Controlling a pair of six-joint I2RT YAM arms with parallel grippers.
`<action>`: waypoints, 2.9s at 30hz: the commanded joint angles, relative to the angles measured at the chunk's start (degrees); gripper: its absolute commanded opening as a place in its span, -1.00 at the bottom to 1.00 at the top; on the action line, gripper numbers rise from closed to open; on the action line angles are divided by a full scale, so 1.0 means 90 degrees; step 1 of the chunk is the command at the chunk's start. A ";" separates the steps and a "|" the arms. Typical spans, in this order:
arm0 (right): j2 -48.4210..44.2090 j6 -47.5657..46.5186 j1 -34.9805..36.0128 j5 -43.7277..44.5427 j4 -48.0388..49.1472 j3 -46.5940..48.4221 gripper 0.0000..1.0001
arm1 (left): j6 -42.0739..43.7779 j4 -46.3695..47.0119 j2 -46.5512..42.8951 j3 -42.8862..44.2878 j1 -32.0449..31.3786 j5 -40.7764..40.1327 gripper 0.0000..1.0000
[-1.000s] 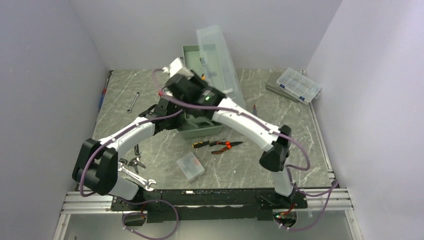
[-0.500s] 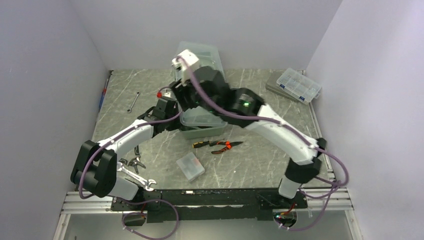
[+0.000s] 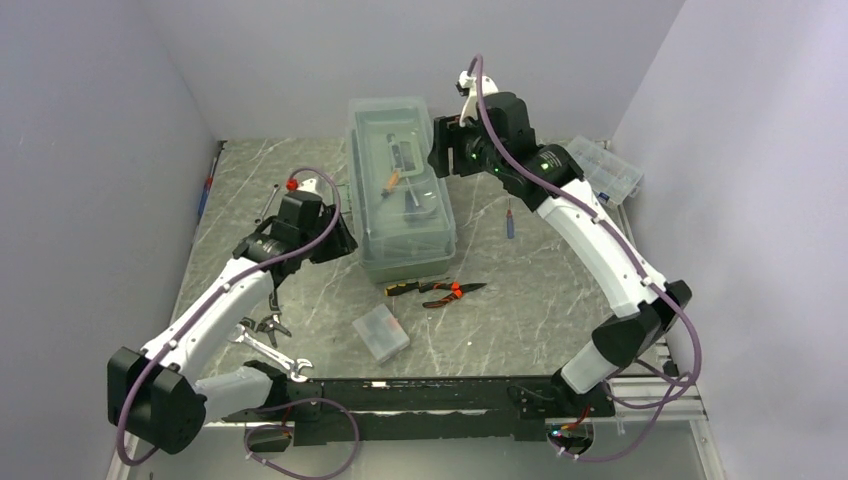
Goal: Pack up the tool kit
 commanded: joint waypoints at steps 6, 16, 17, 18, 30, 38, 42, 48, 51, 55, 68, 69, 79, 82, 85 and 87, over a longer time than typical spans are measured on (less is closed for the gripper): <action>0.0420 0.0376 -0.0360 -0.1369 0.0545 -0.0149 0.55 | 0.0394 -0.0102 -0.0867 -0.0008 0.1479 0.0994 0.25; 0.1061 0.0936 -0.0868 -0.2029 0.0906 -0.0085 0.74 | -0.0376 0.2787 0.0458 -0.0757 0.3067 0.3041 0.88; 0.1008 0.1022 -0.0936 -0.2118 0.1030 -0.0218 0.74 | -0.0544 0.3052 0.0700 -0.0811 0.3214 0.3253 0.65; 0.0965 0.1078 -0.0988 -0.2175 0.1143 -0.0342 0.72 | -0.0709 0.3377 0.0915 -0.0848 0.3343 0.3511 0.42; 0.1050 0.0979 -0.1260 -0.2567 0.1648 -0.0870 0.72 | -0.0692 0.3335 0.3078 0.0334 0.3575 0.3327 -1.00; 0.1349 0.1064 -0.1352 -0.3000 0.1831 -0.0986 0.90 | -0.0829 0.3570 0.4056 0.0776 0.3553 0.3441 -1.00; 0.1592 0.1135 -0.1350 -0.3047 0.1807 -0.0988 0.99 | -0.0868 0.3574 0.4355 0.1022 0.3519 0.3526 -1.00; 0.1712 0.1222 -0.1347 -0.3025 0.1970 -0.1271 0.99 | -0.0790 0.3487 0.4566 0.1273 0.3348 0.3460 -1.00; 0.1744 0.1268 -0.1352 -0.3039 0.2019 -0.1396 0.99 | -0.0831 0.3514 0.4688 0.1373 0.3260 0.3493 -1.00; 0.1776 0.1327 -0.1359 -0.3087 0.2133 -0.1557 0.99 | -0.0841 0.3492 0.4918 0.1587 0.3132 0.3452 -1.00; 0.1890 0.1266 -0.1357 -0.3227 0.2101 -0.1367 0.98 | -0.1043 0.3520 0.5321 0.2203 0.2513 0.3678 -1.00; 0.1892 0.1261 -0.1357 -0.3225 0.2104 -0.1372 0.98 | -0.0989 0.3424 0.5224 0.2270 0.2425 0.3616 -1.00; 0.1761 0.1257 -0.1357 -0.3220 0.2095 -0.1454 0.98 | -0.0284 0.2459 0.4430 0.2681 0.2040 0.2722 -1.00; 0.1746 0.1267 -0.1362 -0.3220 0.2096 -0.1460 0.98 | 0.0040 0.2047 0.4403 0.2956 0.1806 0.2339 -1.00; 0.1734 0.1271 -0.1359 -0.3241 0.2095 -0.1470 0.98 | 0.0270 0.1719 0.4345 0.3119 0.1626 0.1904 -1.00; 0.1710 0.1264 -0.1354 -0.3224 0.2099 -0.1489 0.98 | 0.0383 0.1589 0.4269 0.3139 0.1558 0.1600 -1.00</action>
